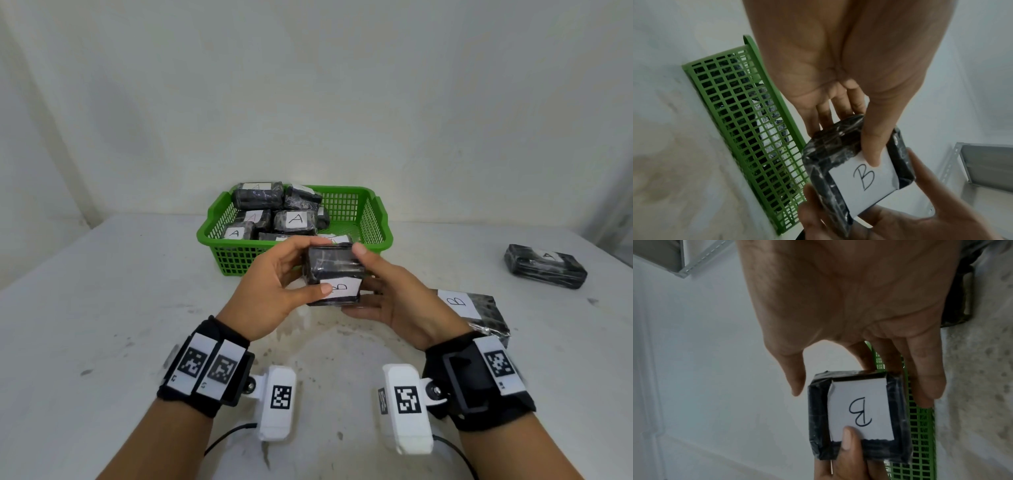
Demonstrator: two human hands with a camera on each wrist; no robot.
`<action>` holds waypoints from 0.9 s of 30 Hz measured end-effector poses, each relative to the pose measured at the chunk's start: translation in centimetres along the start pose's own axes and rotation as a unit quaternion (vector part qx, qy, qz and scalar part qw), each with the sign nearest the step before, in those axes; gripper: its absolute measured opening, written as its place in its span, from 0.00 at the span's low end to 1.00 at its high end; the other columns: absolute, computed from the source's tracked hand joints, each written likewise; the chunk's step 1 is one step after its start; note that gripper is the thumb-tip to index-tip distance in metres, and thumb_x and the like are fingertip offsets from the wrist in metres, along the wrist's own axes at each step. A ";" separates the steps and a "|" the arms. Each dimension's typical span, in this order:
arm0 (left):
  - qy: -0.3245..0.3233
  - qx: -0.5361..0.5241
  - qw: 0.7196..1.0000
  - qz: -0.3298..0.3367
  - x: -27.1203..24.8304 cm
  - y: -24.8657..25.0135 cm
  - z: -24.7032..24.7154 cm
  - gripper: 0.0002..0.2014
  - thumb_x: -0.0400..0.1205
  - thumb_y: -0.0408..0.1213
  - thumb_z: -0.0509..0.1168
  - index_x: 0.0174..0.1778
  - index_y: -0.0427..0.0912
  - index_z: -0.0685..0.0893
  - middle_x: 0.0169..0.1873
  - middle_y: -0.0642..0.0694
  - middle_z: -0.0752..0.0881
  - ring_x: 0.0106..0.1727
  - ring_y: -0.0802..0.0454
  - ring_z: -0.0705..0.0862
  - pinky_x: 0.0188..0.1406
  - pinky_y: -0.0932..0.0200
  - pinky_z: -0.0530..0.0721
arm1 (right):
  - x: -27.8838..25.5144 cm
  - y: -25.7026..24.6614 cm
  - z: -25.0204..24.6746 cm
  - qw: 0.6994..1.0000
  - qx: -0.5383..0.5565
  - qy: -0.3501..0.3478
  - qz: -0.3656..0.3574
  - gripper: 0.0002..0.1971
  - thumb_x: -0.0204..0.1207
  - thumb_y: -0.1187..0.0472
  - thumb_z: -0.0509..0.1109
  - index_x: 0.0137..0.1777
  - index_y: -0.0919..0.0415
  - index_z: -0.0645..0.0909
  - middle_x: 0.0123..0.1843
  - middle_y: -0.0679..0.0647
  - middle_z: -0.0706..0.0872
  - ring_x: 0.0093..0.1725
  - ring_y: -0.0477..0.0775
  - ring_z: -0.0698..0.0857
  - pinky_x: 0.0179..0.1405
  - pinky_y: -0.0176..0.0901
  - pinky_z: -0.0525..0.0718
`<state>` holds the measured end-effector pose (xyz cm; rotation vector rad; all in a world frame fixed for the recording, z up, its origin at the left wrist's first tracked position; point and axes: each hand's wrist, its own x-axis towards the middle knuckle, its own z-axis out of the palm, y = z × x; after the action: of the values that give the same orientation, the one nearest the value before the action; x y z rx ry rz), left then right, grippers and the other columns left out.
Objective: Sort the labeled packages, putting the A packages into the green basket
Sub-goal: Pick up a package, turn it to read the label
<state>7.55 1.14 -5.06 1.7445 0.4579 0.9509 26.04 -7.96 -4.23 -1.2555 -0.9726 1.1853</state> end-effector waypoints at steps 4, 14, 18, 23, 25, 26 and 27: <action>-0.014 0.004 1.000 -0.024 -0.1 0.2 0.0 0.32 0.72 0.36 0.81 0.73 0.46 0.79 0.67 0.49 0.85 0.71 0.52 0.82 0.72 0.48 0.81 | 0.1 0.2 0.0 0.999 0.015 0.019 -0.025 0.20 0.74 0.49 0.78 0.60 0.62 0.91 0.60 0.64 0.94 0.66 0.65 0.91 0.75 0.63 0.83; -0.016 -0.038 0.992 -0.115 -0.1 0.2 0.4 0.25 0.71 0.46 0.80 0.62 0.41 0.87 0.57 0.43 0.91 0.62 0.43 0.89 0.66 0.46 0.85 | 0.4 0.5 -0.2 0.998 0.002 0.018 -0.052 0.33 0.60 0.48 0.90 0.61 0.67 0.91 0.64 0.70 0.91 0.65 0.64 0.90 0.76 0.62 0.83; -0.010 -0.061 0.991 -0.117 0.1 -0.1 0.3 0.29 0.68 0.50 0.76 0.62 0.38 0.87 0.59 0.39 0.90 0.63 0.41 0.88 0.70 0.38 0.81 | 0.3 0.3 -0.3 0.998 0.010 0.020 -0.051 0.28 0.64 0.52 0.88 0.61 0.67 0.91 0.65 0.69 0.90 0.61 0.57 0.90 0.75 0.58 0.84; 0.003 -0.109 0.986 -0.128 0.2 0.0 0.2 0.28 0.73 0.47 0.74 0.66 0.34 0.85 0.62 0.37 0.89 0.66 0.39 0.86 0.70 0.43 0.82 | 0.4 0.5 -0.4 0.999 0.014 -0.015 -0.024 0.20 0.69 0.53 0.83 0.59 0.62 0.92 0.64 0.62 0.93 0.61 0.53 0.91 0.70 0.46 0.85; -0.003 -0.109 0.984 -0.138 0.1 0.0 0.2 0.28 0.75 0.46 0.73 0.67 0.33 0.84 0.63 0.37 0.88 0.66 0.40 0.86 0.71 0.43 0.82 | 0.4 0.5 -0.4 0.999 0.019 -0.010 -0.025 0.21 0.68 0.54 0.86 0.59 0.63 0.92 0.64 0.64 0.92 0.62 0.54 0.90 0.71 0.47 0.85; -0.001 -0.102 0.985 -0.139 0.2 -0.1 0.2 0.29 0.72 0.47 0.75 0.66 0.33 0.85 0.62 0.38 0.89 0.65 0.40 0.87 0.71 0.41 0.81 | 0.4 0.5 -0.4 1.000 0.017 -0.008 -0.024 0.21 0.67 0.54 0.86 0.58 0.62 0.92 0.64 0.64 0.92 0.62 0.54 0.90 0.71 0.47 0.85; 0.003 -0.092 0.986 -0.137 0.2 -0.1 0.2 0.30 0.70 0.49 0.76 0.64 0.34 0.86 0.61 0.38 0.90 0.64 0.41 0.88 0.71 0.39 0.81 | 0.4 0.5 -0.4 1.000 0.015 -0.010 -0.024 0.20 0.67 0.54 0.86 0.58 0.62 0.92 0.64 0.63 0.93 0.62 0.53 0.90 0.71 0.47 0.85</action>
<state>7.87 1.15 -5.10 1.4681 0.5794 0.7766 26.38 -7.71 -4.83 -1.1925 -0.9900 1.1728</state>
